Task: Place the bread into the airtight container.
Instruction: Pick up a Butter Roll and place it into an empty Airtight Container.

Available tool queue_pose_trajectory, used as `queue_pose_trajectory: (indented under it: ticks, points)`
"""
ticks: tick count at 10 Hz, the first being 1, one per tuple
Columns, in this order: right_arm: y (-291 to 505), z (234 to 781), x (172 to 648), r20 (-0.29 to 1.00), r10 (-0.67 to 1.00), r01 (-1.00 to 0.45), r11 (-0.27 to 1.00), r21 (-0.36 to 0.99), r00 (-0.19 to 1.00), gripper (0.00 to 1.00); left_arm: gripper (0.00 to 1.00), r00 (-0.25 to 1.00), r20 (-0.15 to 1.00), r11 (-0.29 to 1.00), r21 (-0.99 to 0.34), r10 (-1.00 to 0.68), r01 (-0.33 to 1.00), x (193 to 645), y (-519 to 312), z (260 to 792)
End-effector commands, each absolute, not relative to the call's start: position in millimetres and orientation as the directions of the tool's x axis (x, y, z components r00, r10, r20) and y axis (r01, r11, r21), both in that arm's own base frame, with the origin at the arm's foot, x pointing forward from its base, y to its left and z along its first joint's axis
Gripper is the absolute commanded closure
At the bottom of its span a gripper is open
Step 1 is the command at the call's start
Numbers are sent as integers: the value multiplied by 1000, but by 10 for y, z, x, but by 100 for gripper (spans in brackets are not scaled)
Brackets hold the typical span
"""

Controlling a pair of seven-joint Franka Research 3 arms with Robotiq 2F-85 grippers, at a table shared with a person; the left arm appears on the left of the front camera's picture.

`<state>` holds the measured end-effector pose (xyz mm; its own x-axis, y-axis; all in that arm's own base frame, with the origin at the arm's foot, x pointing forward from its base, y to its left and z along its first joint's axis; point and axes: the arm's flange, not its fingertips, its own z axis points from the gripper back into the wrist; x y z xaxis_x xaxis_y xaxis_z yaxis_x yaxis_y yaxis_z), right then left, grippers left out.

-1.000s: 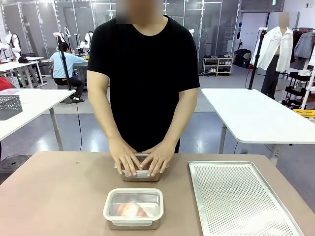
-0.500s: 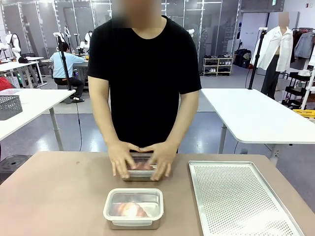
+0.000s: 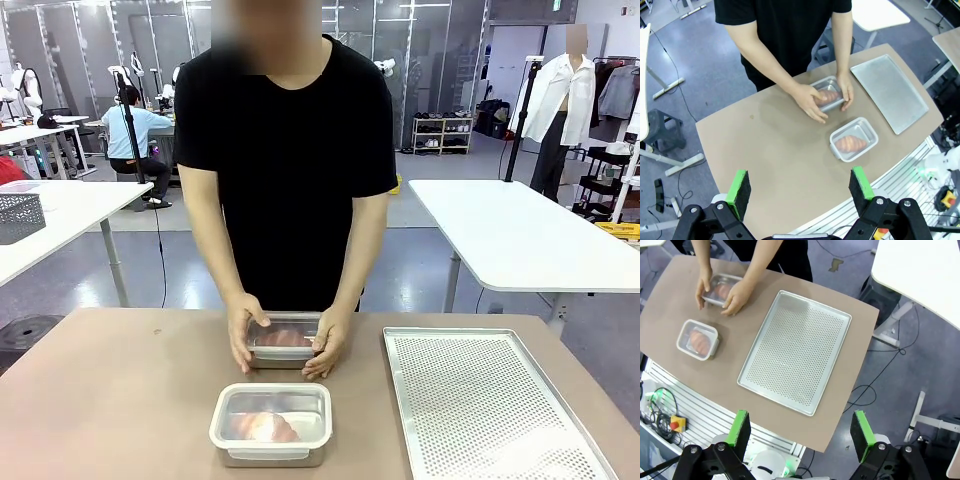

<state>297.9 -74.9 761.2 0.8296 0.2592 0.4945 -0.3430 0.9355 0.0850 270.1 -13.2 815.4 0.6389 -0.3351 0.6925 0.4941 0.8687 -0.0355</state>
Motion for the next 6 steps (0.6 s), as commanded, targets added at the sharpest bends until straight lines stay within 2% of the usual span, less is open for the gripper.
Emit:
queue_pose_trajectory:
  ticks: [1,6]
  points:
    - [-728,7627,2976,488,258,-339,937,84,834,0,0,639,694,868,-39,-333,495,2690,-140,8162]
    - [-728,7627,2976,488,258,-339,937,84,834,0,0,639,694,868,-39,-333,495,2690,-140,8162]
